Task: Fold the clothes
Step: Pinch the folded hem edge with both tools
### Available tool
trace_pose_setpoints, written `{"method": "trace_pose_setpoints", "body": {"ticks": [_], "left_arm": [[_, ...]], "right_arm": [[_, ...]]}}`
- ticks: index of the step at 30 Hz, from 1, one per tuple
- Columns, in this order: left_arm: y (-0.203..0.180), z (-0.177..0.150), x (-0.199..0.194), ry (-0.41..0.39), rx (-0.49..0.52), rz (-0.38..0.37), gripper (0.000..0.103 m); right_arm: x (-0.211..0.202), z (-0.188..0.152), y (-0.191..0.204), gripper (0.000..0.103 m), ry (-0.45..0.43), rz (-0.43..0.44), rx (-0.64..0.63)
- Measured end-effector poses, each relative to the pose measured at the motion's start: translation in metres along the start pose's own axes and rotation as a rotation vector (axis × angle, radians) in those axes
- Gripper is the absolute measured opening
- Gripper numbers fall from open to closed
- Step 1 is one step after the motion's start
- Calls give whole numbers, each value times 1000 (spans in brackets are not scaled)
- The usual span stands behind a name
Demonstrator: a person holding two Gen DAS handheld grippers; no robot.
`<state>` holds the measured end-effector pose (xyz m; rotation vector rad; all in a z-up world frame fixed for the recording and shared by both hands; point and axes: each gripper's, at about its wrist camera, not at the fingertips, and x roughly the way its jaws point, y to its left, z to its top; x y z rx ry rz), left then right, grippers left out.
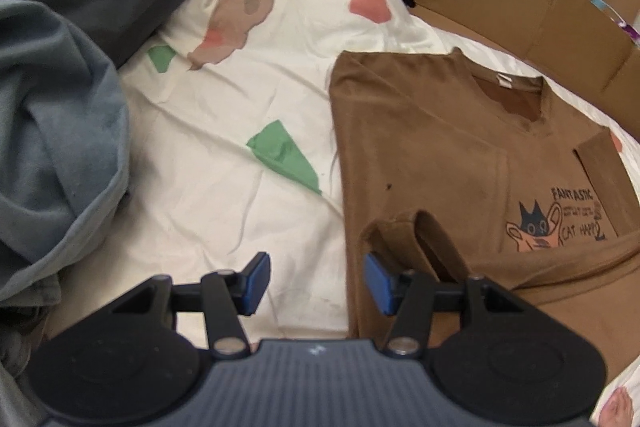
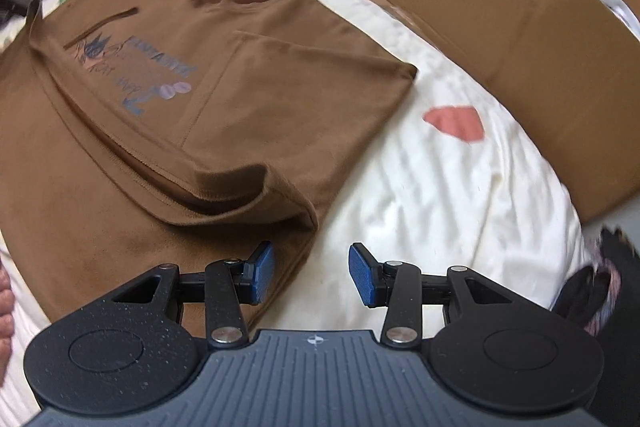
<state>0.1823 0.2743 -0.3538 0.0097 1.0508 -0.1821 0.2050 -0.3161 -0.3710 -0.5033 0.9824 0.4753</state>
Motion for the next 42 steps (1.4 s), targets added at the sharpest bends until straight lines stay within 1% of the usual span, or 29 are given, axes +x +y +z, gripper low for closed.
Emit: {"method": "trace_pose_setpoints", "body": {"ticks": [2,5,6,8,10,12,15,17,20,21,22,23,28,31,32,34,35,36,37,38,42], "left_arm": [[-4,0,-1,-8,11,-8,55],[-14,0,-1,-26,85,-32,55],[-16,1,1,-27,94,-35,55],[-19,2,5,-29,92,-50,55],[-22,4,9,-39,108,-68,55],[-26,7,13,-48,130,-69,55],[-28,13,19,-54,130,-82,54],[-31,14,21,-63,146,-94,50],[-34,14,26,-59,172,-108,38],[-34,14,26,-55,171,-114,30],[-33,14,27,-54,168,-119,29],[-33,13,27,-55,169,-123,29],[-35,13,31,-45,178,-141,29],[-37,14,36,-33,186,-149,29],[-38,13,38,-28,187,-151,29],[-38,13,41,-20,187,-155,29],[-37,12,42,-19,181,-158,27],[-36,12,42,-19,172,-160,15],[-35,11,42,-22,162,-159,9],[-33,11,40,-30,150,-158,9],[-23,8,26,-95,78,-158,6]], "right_arm": [[2,6,0,48,-12,1,-7],[7,14,-3,48,-33,9,7],[9,15,-3,48,-39,11,15],[12,19,-3,48,-52,20,21],[17,23,0,48,-51,29,-9],[20,27,4,48,-45,36,-46],[24,32,4,48,-38,49,-56],[28,35,2,48,-32,67,-44],[31,37,4,47,-33,85,-48],[32,38,5,45,-32,91,-46],[33,38,5,42,-33,98,-43],[34,39,5,38,-33,101,-42],[39,41,5,38,-45,114,-20],[41,40,6,35,-52,116,-9],[42,40,6,30,-52,118,-8],[42,39,7,25,-52,122,-7],[42,39,6,17,-53,124,-5],[42,39,5,12,-55,123,3],[41,38,3,10,-61,122,19],[38,38,0,5,-72,120,46],[25,35,-16,5,-122,99,154]]}}
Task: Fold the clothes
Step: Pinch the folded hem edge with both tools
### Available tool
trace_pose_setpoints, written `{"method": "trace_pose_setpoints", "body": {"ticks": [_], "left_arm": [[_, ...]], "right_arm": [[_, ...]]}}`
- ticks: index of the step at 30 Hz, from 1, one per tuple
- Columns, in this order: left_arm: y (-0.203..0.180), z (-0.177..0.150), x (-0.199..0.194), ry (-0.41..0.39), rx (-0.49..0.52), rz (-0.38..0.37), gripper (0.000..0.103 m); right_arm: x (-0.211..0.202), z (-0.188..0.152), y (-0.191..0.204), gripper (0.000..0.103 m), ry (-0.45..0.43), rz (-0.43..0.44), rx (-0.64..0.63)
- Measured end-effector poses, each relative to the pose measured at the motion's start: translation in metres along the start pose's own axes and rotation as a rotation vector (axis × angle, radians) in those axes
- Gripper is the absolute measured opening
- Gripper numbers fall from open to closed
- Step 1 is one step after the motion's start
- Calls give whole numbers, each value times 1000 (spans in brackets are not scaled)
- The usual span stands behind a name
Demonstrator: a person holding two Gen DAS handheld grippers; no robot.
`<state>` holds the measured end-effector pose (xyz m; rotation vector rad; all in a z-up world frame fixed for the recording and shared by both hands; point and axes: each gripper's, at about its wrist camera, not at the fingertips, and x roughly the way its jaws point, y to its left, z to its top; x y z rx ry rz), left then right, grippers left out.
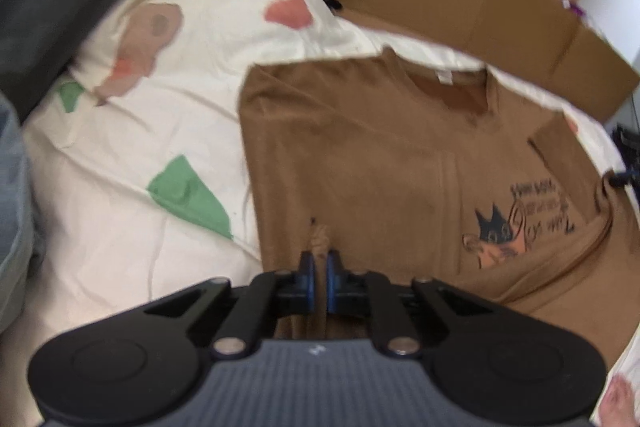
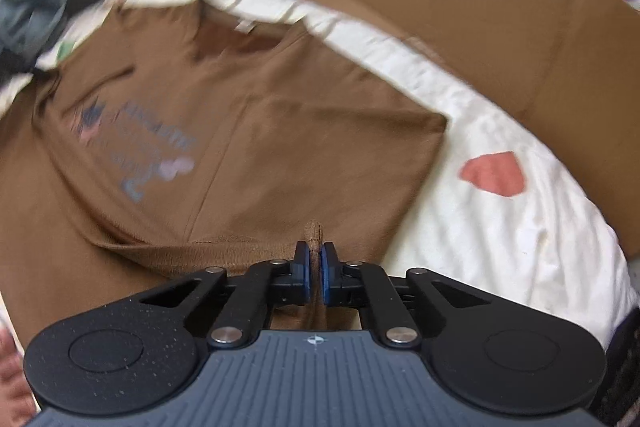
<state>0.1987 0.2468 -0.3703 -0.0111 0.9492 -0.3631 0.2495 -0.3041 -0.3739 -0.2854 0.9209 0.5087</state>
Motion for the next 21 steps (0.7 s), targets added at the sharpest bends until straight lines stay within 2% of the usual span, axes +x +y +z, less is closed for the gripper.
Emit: {"method": "trace_pose_setpoints", "body": {"ticks": [5,9,17,20,21], "left_arm": [[14,-6,-13,-70,-95,19,6],[22,-9,-9,-70,-158,20,6],[22,-5,7,-47,-136,-21,26],[21,-6,11,-42,-121,-25,23],[22,-6,11,-46,-129,-27,17]], "right_arm": [[-3,-7,-22,4,-14,-25,124],[4,-15,-33,4,-15,-35,231],[25,-19,-36,7,25,-14,287],[29,-17,-36,7,27,-7,285],[30,-17,-36,7,25,-7,281]]}}
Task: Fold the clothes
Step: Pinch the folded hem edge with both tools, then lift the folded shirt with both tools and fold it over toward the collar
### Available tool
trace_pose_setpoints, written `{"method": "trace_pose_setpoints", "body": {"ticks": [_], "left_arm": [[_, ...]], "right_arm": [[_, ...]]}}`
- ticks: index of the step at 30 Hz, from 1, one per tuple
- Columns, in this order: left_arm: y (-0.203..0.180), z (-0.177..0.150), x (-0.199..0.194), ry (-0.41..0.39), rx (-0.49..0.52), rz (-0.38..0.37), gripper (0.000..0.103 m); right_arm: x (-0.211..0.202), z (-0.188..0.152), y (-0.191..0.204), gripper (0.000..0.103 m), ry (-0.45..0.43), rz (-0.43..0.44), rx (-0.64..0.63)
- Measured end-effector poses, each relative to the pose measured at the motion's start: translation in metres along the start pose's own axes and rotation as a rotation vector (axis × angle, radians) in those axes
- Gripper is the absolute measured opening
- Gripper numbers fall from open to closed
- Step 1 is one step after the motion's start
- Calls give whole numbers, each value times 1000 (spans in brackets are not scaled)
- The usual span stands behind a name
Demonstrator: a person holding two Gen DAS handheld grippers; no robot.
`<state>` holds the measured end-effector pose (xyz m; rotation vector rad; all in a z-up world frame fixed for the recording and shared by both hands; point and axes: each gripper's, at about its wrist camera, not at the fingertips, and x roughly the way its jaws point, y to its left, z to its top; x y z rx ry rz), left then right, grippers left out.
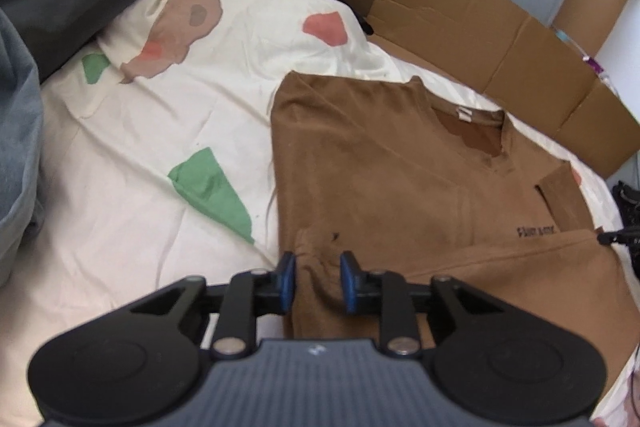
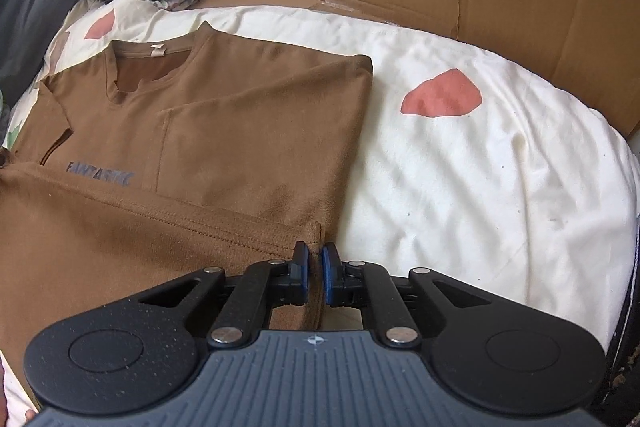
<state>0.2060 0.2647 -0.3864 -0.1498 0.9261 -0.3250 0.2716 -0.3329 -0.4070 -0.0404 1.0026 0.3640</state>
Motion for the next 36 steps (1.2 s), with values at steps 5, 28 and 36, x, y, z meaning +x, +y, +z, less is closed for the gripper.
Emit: {"method": "trace_pose_setpoints", "body": {"ticks": [5,28,36], "left_arm": [[9,-1,-11,-75,-86,7,7],[-4,-4,-2,-62,-21,-39,24],[-8,-9,-4,-61,18,-4,10]], "right_arm": [[-7,1,0,4,-28,-15,-4],[-4,-6,0,7,-18,-20,38],[0,-8,7,16,-9,-51,-30]]}}
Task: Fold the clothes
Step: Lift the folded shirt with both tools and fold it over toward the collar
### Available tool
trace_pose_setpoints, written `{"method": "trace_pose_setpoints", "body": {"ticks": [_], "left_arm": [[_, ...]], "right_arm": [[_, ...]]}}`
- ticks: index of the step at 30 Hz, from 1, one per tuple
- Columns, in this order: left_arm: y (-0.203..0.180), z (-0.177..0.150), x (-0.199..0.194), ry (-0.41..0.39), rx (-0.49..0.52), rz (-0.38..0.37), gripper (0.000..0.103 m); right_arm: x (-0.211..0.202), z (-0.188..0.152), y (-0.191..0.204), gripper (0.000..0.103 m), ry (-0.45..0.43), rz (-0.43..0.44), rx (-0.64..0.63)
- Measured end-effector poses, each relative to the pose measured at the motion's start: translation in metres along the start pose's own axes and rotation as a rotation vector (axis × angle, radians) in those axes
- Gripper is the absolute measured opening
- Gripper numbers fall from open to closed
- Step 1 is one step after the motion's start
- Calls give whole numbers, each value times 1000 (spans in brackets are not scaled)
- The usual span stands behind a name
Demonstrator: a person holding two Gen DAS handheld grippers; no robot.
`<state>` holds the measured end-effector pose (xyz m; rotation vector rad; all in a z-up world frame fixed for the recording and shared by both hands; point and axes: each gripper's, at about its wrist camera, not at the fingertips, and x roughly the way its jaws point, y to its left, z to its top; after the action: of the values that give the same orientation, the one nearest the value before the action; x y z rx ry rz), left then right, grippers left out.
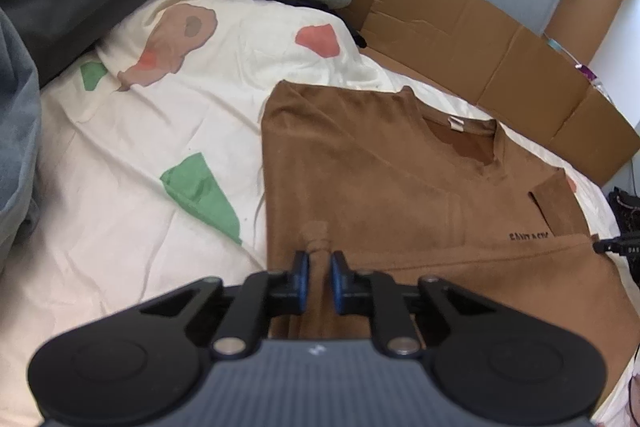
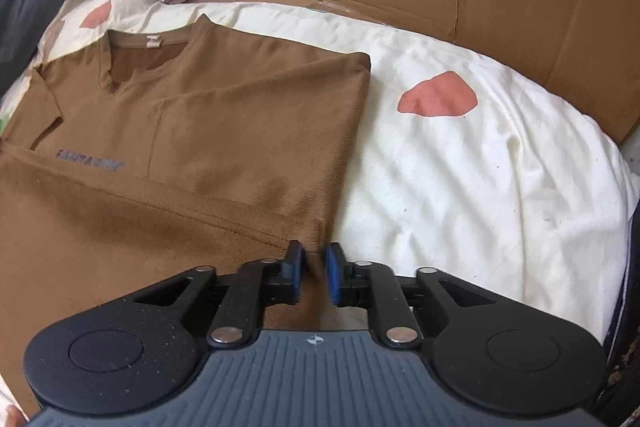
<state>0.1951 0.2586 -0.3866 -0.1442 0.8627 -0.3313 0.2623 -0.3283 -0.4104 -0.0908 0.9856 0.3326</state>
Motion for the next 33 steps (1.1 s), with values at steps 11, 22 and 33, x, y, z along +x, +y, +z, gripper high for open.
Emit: {"method": "trace_pose_setpoints", "body": {"ticks": [11,22,33], "left_arm": [[-3,-2,-6,-21,15,30,5],[-5,-6,-31,-80,-3,59,3],[-3,-7,-42,-118,-32,63,3]], "right_arm": [[2,2,5,18,-33,-12,-43],[-16,2,15,2,-60,-60,-99],[-46,-2,18,2,-186,-125,-84]]}}
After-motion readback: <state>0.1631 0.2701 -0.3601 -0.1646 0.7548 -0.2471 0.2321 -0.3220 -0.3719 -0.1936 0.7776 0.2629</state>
